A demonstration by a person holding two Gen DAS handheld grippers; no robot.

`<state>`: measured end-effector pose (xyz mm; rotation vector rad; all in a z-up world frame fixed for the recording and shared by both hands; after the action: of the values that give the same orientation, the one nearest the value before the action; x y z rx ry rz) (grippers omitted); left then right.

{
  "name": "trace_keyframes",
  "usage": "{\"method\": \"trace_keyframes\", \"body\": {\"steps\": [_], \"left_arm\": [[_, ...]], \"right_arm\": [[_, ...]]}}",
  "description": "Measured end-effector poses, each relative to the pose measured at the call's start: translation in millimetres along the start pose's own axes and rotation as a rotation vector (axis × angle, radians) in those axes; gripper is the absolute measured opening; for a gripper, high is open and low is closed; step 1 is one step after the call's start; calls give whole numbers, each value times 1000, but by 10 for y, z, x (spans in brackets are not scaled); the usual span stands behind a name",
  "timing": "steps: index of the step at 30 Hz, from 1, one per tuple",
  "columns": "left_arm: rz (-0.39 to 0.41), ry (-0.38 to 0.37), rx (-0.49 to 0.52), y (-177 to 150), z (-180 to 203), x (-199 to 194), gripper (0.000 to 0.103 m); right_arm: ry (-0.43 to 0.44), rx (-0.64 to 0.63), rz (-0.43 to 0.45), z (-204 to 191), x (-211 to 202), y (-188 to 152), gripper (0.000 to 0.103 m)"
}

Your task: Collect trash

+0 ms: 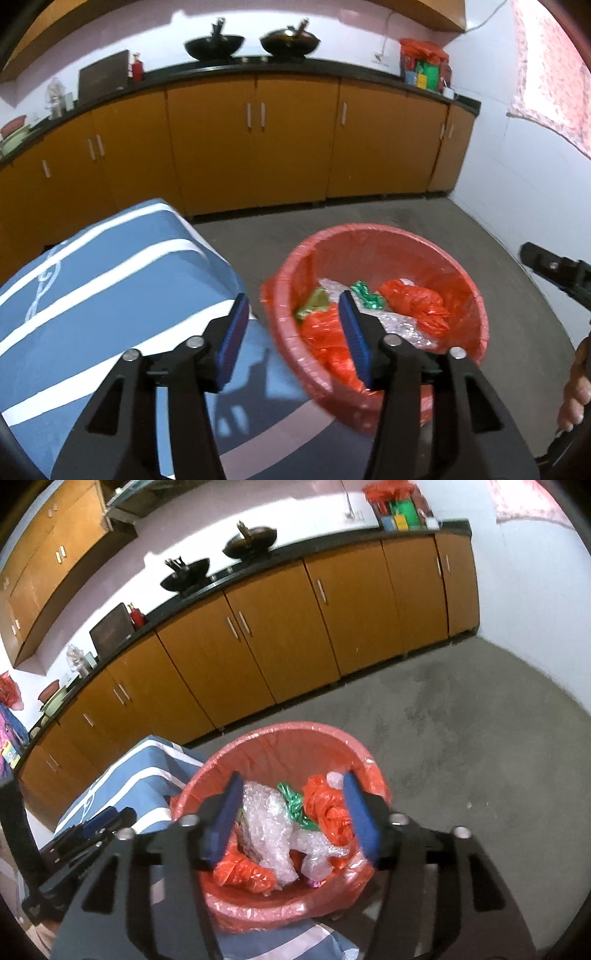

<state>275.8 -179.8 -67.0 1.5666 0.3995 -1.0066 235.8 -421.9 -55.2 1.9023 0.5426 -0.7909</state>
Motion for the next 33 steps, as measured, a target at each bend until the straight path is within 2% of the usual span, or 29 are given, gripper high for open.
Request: {"method": "trace_keyframes", "body": {"steps": [2,5,8,11,20,30,33], "left_arm": [[42,20,-4,-39,-93,-185,67],[107,50,-13,-121,-212,-493,86],[171,65,-29,-234,-344,-827,97],[208,84,-43,-367,-440,-1093,101],[330,204,-52,-812,-570,-1748,101],[335,224,-91,-1194,-670,-1940,101],[334,224,-101,-1299,-697,-1977,101]], "right_arm": [[-19,-30,34,-92,-164,-51,84],[-47,-66,90,-215,-405,-128,99],[-118,-96,157,-386,-676,-254,99],[-150,-106,182,-519,-843,-352,99],[-162,-146,241,-922,-1299,-734,99],[-217,-238,309,-1283,-1548,-1274,99],[-209,-248,309,-1318,-1560,-1390,99]]}}
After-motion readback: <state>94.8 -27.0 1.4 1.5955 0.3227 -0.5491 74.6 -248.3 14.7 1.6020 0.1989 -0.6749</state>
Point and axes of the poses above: each gripper's, at about its wrist camera, not at the fingertips, and x roughly the way its jaws point, z to its right, y to its top, the point moved 4 cm from there along x, roughly the way its jaws point, and after that the axes turned 12 degrees about -z, right-handed, at the moved point
